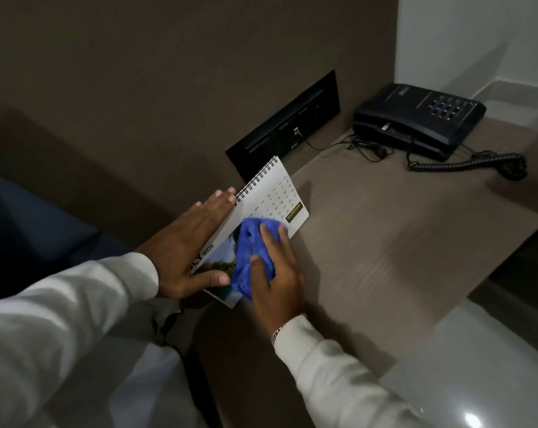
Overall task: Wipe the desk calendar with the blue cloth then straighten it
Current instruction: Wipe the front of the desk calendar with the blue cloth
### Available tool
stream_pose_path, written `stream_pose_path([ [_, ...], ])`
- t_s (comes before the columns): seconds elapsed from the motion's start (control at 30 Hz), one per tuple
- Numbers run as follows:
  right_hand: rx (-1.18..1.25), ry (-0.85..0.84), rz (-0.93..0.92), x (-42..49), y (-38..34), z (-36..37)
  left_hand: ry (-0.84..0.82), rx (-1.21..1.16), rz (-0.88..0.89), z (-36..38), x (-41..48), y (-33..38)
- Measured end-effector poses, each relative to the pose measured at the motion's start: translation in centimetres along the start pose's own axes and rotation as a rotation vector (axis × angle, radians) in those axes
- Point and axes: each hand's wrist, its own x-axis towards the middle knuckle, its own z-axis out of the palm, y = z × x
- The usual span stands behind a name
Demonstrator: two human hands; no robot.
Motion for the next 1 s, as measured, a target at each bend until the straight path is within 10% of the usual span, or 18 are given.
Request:
stream_pose_path([
  [0.7, 0.004, 0.130, -0.204, 2.2, 0.0, 1.2, 0.028, 0.000, 0.002, 0.2, 0.1, -0.2],
  [1.0, -0.116, 0.003, 0.258, 0.9, -0.2, -1.2, -0.060, 0.093, -0.058, -0.2, 0.1, 0.2],
])
